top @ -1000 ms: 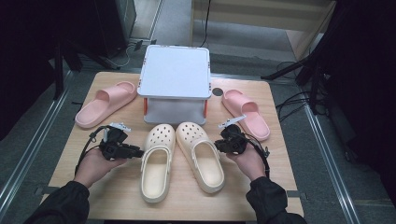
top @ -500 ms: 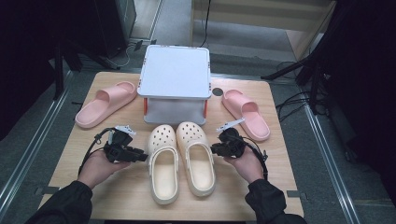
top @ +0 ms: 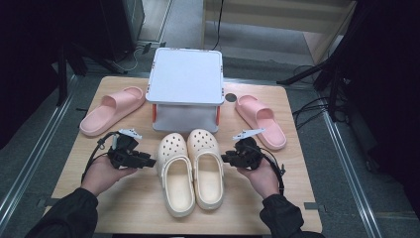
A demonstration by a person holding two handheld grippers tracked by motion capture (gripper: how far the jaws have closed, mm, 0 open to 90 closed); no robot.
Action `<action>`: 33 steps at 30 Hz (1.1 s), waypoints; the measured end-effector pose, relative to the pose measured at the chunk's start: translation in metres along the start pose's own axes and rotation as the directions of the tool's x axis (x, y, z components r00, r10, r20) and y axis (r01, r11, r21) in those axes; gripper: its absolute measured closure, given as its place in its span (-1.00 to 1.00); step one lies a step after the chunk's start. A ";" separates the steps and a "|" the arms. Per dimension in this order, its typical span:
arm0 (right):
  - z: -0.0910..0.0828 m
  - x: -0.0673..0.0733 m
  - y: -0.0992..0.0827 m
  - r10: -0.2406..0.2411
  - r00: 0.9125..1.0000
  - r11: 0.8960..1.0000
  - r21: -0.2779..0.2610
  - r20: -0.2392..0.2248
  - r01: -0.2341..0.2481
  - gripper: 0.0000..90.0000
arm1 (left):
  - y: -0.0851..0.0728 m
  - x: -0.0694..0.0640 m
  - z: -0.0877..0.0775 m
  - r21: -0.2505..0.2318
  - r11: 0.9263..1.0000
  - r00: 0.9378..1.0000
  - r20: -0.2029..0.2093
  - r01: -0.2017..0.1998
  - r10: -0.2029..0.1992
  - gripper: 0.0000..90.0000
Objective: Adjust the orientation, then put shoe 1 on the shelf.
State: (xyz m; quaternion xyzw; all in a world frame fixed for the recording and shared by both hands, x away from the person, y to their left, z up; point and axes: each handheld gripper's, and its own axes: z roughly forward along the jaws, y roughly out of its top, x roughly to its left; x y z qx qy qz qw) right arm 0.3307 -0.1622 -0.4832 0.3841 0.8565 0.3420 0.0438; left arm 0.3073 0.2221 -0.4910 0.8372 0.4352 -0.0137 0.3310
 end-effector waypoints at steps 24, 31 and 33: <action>-0.031 0.075 -0.004 -0.065 0.995 0.983 -0.173 -0.074 0.052 0.19 | 0.004 0.012 -0.010 -0.067 0.998 1.000 0.000 -0.018 0.018 0.09; -0.018 0.087 -0.003 -0.053 0.997 0.989 -0.139 -0.063 0.044 0.07 | 0.004 0.011 -0.010 -0.064 0.998 1.000 0.004 -0.027 0.028 0.09; -0.012 0.093 0.000 -0.039 0.996 0.989 -0.145 -0.076 0.027 -0.03 | 0.004 0.011 -0.010 -0.065 0.998 1.000 0.006 -0.027 0.028 0.09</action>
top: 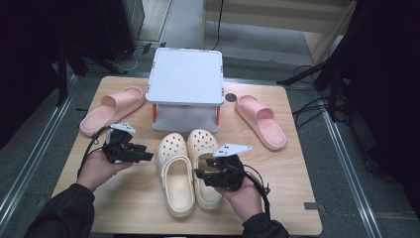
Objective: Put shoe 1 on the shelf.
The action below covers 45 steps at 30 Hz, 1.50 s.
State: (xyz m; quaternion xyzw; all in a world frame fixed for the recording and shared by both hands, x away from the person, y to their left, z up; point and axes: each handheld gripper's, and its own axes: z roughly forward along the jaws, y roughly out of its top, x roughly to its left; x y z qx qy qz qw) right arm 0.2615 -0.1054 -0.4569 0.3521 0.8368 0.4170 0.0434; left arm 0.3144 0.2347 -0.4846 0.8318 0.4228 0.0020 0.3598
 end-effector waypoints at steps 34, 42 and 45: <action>0.075 0.011 -0.001 0.008 0.989 0.997 0.071 0.148 -0.019 -0.05 | 0.001 0.001 0.001 0.005 1.000 1.000 -0.012 -0.005 0.005 0.09; 0.072 0.009 -0.001 0.015 0.988 0.997 0.076 0.155 -0.027 0.17 | 0.000 0.000 0.001 0.003 1.000 1.000 -0.011 -0.007 0.007 0.12; 0.069 0.008 -0.001 0.005 0.985 0.997 0.079 0.173 -0.018 0.38 | 0.000 0.001 0.000 -0.005 1.000 1.000 -0.011 -0.002 0.002 0.12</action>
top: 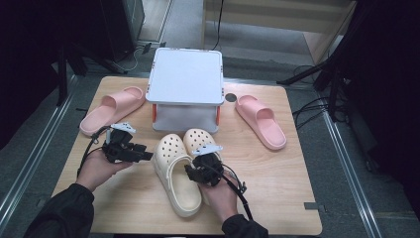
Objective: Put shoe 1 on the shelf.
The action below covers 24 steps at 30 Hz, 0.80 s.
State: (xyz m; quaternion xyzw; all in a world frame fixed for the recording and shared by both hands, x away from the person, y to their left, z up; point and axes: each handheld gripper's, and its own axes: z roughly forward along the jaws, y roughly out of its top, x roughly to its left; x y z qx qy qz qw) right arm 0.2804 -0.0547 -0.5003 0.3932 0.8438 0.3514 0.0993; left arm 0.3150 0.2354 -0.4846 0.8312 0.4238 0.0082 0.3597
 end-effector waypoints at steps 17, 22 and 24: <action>-0.006 -0.019 0.001 -0.054 0.996 0.998 0.025 -0.073 0.056 0.45 | -0.004 0.005 -0.011 -0.033 0.999 1.000 -0.006 0.013 -0.013 0.10; -0.008 -0.025 0.003 -0.094 0.989 0.995 0.026 -0.115 0.097 0.45 | -0.007 0.008 -0.013 -0.029 0.999 1.000 -0.011 0.016 -0.017 0.10; -0.009 -0.025 0.005 -0.107 0.985 0.994 0.025 -0.135 0.111 0.45 | -0.008 0.009 -0.014 -0.033 0.999 1.000 -0.013 0.019 -0.019 0.10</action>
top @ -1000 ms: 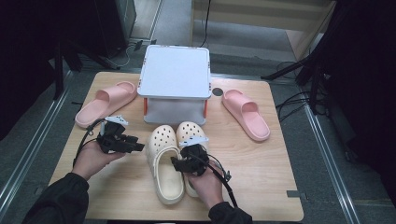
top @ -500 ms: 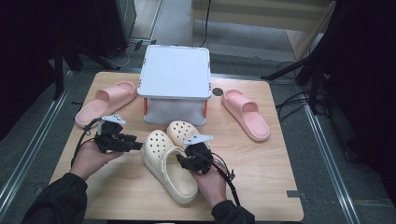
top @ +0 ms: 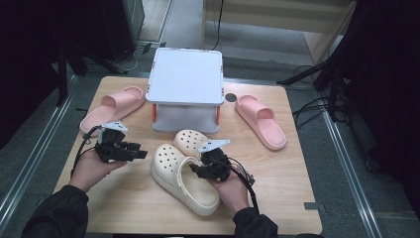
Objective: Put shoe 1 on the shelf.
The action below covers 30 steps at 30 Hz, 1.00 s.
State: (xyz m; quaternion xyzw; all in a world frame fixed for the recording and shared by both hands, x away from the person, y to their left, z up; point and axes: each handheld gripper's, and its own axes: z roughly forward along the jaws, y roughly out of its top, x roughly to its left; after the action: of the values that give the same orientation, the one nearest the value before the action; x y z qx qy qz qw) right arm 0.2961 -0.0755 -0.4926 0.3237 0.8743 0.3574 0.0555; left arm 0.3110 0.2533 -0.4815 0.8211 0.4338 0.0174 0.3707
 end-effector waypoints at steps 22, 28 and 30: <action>-0.024 0.002 0.028 -0.152 0.974 0.988 -0.015 -0.170 0.152 0.46 | -0.019 0.007 -0.016 -0.021 0.998 0.998 -0.042 0.054 -0.055 0.09; -0.034 0.001 0.039 -0.184 0.960 0.983 -0.029 -0.210 0.182 0.46 | -0.021 0.007 -0.018 -0.021 0.998 0.997 -0.045 0.058 -0.059 0.09; -0.037 0.000 0.043 -0.185 0.956 0.983 -0.032 -0.228 0.183 0.46 | -0.021 0.007 -0.017 -0.018 0.998 0.997 -0.042 0.059 -0.060 0.09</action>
State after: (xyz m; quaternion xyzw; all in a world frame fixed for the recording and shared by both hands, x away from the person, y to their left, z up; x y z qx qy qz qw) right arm 0.3065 -0.0745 -0.4370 0.1970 0.8992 0.3905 -0.0115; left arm 0.2945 0.2763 -0.4842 0.8040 0.4658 0.0274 0.3685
